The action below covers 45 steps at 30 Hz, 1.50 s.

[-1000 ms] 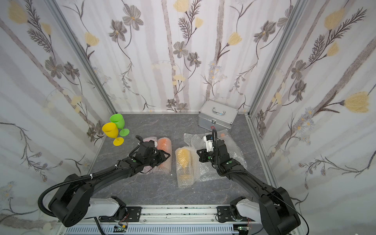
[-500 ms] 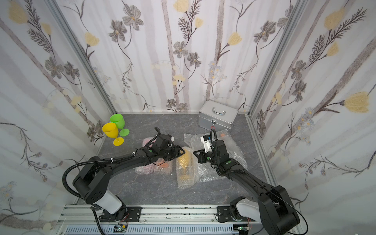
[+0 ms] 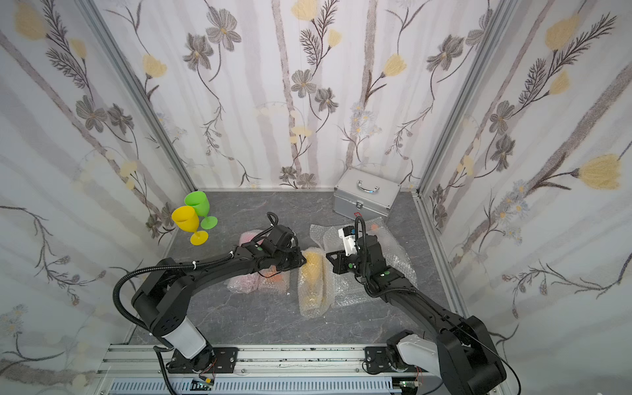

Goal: Unpack wine glasses from bubble wrap
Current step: Unwrap the bubble wrap at the center of the board.

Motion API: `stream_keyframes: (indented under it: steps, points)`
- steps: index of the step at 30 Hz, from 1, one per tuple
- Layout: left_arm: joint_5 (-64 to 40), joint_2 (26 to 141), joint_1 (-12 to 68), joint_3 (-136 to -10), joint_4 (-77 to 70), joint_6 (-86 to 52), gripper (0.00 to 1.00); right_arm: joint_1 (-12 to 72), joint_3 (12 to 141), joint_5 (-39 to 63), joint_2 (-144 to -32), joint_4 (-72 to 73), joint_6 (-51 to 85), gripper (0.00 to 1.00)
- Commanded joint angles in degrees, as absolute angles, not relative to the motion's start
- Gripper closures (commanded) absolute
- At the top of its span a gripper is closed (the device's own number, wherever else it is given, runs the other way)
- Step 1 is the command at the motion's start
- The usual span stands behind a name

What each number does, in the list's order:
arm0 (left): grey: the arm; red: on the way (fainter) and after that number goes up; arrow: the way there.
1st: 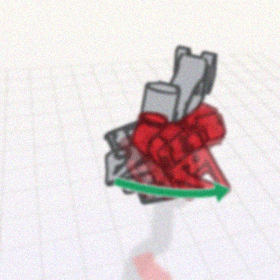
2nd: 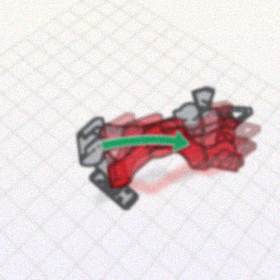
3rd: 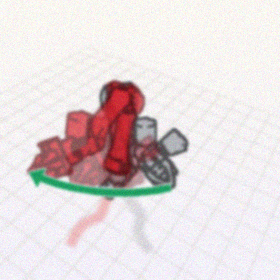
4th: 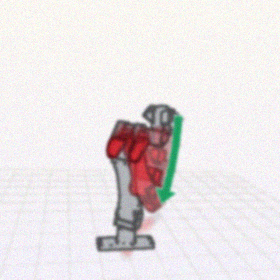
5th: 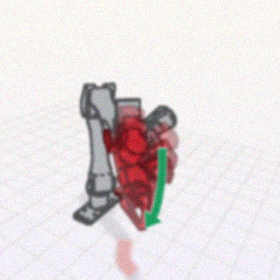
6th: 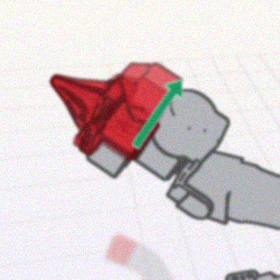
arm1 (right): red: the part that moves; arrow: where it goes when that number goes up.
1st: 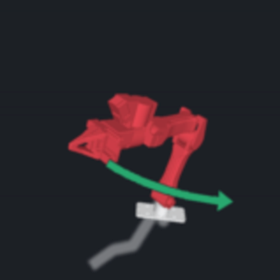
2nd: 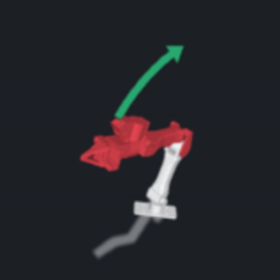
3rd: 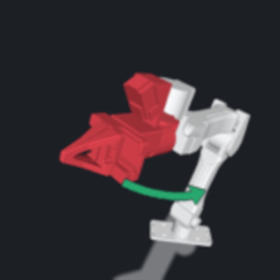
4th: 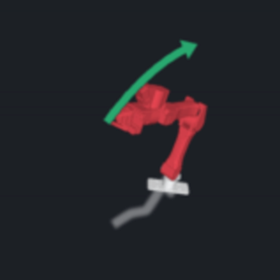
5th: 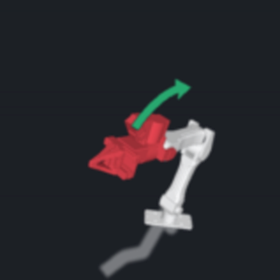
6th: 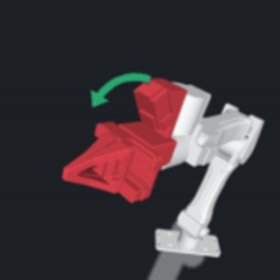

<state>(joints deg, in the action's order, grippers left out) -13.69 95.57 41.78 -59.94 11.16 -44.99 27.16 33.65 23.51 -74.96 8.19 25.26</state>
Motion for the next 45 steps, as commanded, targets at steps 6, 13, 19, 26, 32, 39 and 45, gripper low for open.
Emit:
stream_keyframes:
  steps: [6, 13, 19, 26, 32, 39, 45]
  points:
    - [-13.4, 89.5, 39.6, -53.8, 6.9, -46.5, 0.84, 26.1, 32.9, 14.5, -70.9, 7.4, 25.3, 1.00]
    - [-14.0, 83.3, 37.2, -45.4, -1.3, -49.1, 0.84, 24.7, 31.0, 11.1, -67.9, 7.4, 26.7, 1.00]
    - [-14.9, 79.7, 35.4, -38.5, -8.1, -51.9, 0.84, 24.1, 29.6, 9.7, -65.3, 7.8, 27.5, 1.00]
    - [-14.2, 76.8, 33.9, -36.0, -5.9, -52.2, 0.71, 23.9, 28.1, 10.2, -63.5, 9.3, 27.9, 1.00]
    - [-12.6, 75.2, 33.0, -39.0, 3.1, -50.0, 0.56, 23.9, 27.8, 11.4, -62.6, 9.8, 27.9, 1.00]
    - [-14.4, 77.1, 34.7, -44.8, 4.9, -47.7, 0.30, 23.9, 27.9, 16.1, -59.9, 11.5, 28.0, 1.00]
    - [-14.6, 84.7, 38.9, -51.0, 5.3, -45.1, 0.20, 23.8, 27.9, 20.8, -59.7, 13.3, 28.8, 1.00]
